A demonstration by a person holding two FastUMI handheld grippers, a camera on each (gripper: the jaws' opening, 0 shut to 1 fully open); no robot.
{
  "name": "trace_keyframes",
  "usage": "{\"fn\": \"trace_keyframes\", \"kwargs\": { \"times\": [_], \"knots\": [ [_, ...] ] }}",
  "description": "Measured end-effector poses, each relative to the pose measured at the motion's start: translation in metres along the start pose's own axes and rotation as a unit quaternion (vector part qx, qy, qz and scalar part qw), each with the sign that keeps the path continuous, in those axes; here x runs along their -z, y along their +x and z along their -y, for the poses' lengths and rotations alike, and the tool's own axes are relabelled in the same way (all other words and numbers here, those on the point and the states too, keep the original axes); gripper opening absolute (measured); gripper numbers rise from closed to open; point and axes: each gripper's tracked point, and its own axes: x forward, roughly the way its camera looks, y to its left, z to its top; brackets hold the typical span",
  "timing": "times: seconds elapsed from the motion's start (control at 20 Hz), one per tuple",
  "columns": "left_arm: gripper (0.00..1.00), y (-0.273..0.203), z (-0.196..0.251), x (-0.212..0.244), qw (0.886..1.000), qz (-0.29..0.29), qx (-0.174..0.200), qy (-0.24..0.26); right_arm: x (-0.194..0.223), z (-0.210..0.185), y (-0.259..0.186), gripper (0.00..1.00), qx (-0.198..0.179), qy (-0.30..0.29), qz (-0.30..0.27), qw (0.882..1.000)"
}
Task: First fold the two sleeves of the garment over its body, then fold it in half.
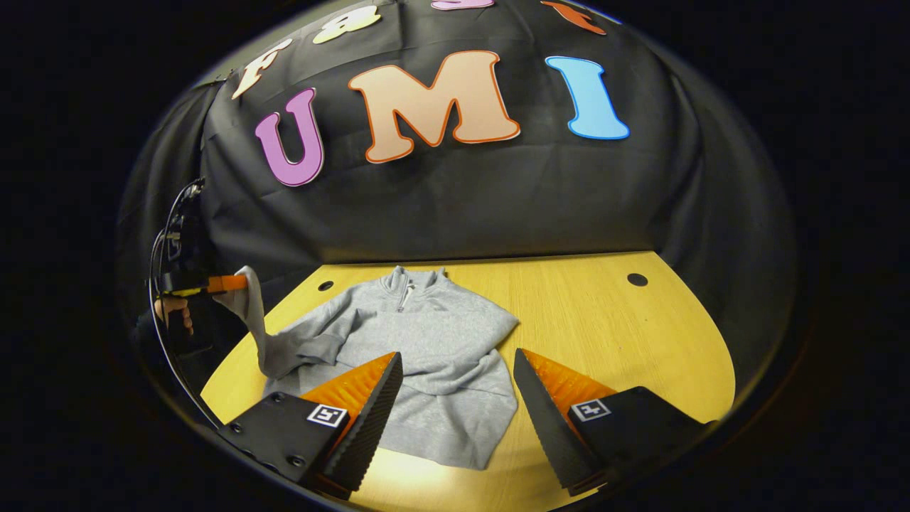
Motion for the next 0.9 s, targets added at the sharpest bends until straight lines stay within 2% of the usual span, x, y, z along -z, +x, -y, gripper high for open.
{"fn": "trace_keyframes", "kwargs": {
  "times": [0.4,0.7,0.75,0.8,0.9],
  "knots": [
    [0.00,0.020,0.109,-0.036,0.996,0.023,0.074,0.032,0.010,0.032,-0.014,0.98,0.025,0.017,-0.002,1.000],
    [0.00,0.023,0.190,-0.041,0.990,0.025,0.126,0.060,0.019,0.063,-0.035,0.98,0.047,0.033,0.002,0.998],
    [0.00,0.027,0.203,-0.040,0.989,0.025,0.134,0.065,0.023,0.068,-0.038,0.94,0.050,0.033,0.000,0.998],
    [0.00,0.029,0.216,-0.038,0.987,0.022,0.142,0.071,0.026,0.074,-0.042,0.98,0.056,0.033,-0.003,0.998],
    [0.00,0.029,0.238,-0.032,0.984,0.017,0.154,0.082,0.031,0.083,-0.048,0.98,0.063,0.038,-0.005,0.997]
  ]
}}
